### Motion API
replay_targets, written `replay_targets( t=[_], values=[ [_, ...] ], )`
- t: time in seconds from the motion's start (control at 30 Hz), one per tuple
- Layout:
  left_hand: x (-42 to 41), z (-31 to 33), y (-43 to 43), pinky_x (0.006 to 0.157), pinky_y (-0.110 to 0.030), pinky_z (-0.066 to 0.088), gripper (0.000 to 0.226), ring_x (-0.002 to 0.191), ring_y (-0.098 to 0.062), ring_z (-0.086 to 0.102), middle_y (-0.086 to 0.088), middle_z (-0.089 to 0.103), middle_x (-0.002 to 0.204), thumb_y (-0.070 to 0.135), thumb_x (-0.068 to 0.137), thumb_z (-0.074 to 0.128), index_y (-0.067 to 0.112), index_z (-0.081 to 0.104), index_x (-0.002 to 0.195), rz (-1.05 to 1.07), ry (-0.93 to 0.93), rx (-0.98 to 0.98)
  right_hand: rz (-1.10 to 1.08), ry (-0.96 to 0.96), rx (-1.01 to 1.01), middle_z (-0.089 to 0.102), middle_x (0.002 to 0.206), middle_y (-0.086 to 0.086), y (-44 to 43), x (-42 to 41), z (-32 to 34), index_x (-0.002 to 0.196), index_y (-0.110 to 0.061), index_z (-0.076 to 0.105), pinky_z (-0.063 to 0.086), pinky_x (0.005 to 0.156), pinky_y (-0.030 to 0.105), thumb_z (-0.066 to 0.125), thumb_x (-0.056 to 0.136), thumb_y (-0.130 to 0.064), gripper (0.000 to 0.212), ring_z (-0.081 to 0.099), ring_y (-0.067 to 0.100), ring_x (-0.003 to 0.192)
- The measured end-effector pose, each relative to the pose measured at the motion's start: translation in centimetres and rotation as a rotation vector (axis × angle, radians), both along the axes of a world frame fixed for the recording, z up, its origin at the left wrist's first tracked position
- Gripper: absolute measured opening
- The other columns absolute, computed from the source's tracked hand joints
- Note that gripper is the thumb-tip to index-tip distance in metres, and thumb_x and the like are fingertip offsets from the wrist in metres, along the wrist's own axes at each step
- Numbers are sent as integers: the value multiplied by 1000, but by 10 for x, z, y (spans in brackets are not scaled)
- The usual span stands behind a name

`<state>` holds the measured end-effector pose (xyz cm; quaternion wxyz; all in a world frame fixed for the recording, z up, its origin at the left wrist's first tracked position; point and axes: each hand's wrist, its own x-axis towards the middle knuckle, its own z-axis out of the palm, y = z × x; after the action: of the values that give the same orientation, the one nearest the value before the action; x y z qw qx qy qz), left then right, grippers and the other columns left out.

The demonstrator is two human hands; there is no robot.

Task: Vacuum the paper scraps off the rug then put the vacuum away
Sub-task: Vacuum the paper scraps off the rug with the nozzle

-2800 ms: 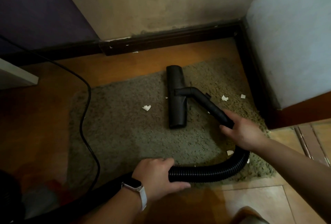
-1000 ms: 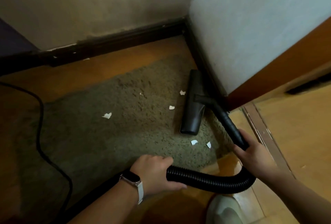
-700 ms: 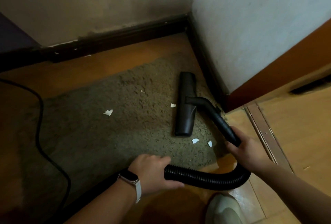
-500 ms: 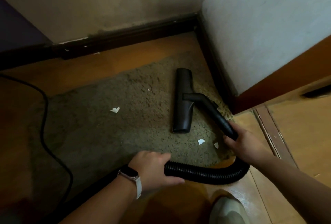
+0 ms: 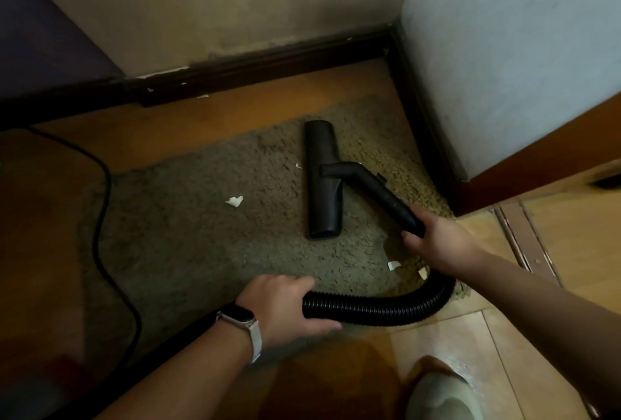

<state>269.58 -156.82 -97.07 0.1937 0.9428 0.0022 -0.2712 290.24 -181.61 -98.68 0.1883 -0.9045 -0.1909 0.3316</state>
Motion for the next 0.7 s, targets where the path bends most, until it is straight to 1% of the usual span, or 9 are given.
replay_targets(
  t=[0.07, 0.13, 0.17, 0.23, 0.27, 0.4, 0.5, 0.57, 0.7],
  values=[
    [-2, -2, 1, 71, -29, 55, 75, 75, -2, 58, 15, 58, 83, 99, 61, 24, 35, 48, 93, 10, 18, -18, 34, -6, 24, 68, 103, -3, 3, 1, 2, 144, -41, 38, 57, 78, 38, 61, 95, -34, 55, 66, 11, 83],
    [-3, -3, 0, 72, -28, 53, 72, 75, -1, 56, 16, 56, 82, 99, 62, 25, 36, 46, 90, 11, 24, -24, 31, -30, 51, 68, 105, -3, 1, -2, 2, 147, -38, 38, 57, 77, 34, 63, 95, -32, 58, 66, 10, 83],
    [-4, -4, -1, 71, -27, 52, 71, 74, -1, 55, 17, 55, 81, 99, 62, 25, 37, 45, 89, 9, 26, -24, 6, -47, 64, 68, 102, -5, -2, -6, 2, 147, -37, 38, 55, 71, 26, 63, 95, -31, 58, 65, 5, 79],
    [-7, -7, -4, 68, -26, 46, 67, 75, -2, 53, 18, 51, 80, 99, 61, 25, 39, 41, 87, 5, 27, -25, -82, -68, 85, 63, 91, -14, -13, -15, 1, 143, -35, 42, 45, 55, 10, 64, 95, -28, 53, 63, -2, 70],
    [-7, -8, -5, 66, -27, 43, 66, 74, -4, 52, 18, 50, 80, 99, 61, 25, 40, 39, 86, 1, 27, -26, -133, -65, 94, 62, 88, -14, -20, -21, 1, 140, -34, 45, 44, 51, 9, 64, 95, -27, 49, 63, -4, 69],
    [1, -12, -13, 65, -29, 40, 69, 76, -8, 54, 17, 50, 81, 98, 61, 24, 37, 41, 88, -45, 28, -31, -284, 18, 88, 63, 91, -10, -49, -35, 3, 141, -34, 45, 44, 50, 14, 62, 97, -24, 48, 65, 7, 68],
    [7, -13, -17, 66, -29, 41, 69, 78, -9, 55, 16, 52, 83, 97, 62, 26, 36, 42, 89, -76, 29, -49, -314, 13, 64, 62, 92, -10, -55, -38, 5, 142, -34, 46, 43, 54, 17, 63, 97, -24, 49, 64, 9, 71],
    [7, -13, -18, 68, -28, 44, 70, 79, -9, 57, 16, 55, 85, 97, 62, 26, 35, 44, 90, -76, 27, -61, -304, 7, 57, 63, 91, -9, -52, -36, 7, 139, -34, 47, 46, 56, 21, 63, 96, -24, 47, 64, 9, 72],
    [7, -10, -13, 64, -24, 41, 66, 76, -3, 53, 17, 53, 82, 96, 64, 28, 36, 43, 89, -47, 39, -72, -252, 43, 13, 62, 100, -7, -40, -21, 4, 145, -34, 40, 53, 71, 28, 61, 97, -29, 53, 64, 9, 82]
  ],
)
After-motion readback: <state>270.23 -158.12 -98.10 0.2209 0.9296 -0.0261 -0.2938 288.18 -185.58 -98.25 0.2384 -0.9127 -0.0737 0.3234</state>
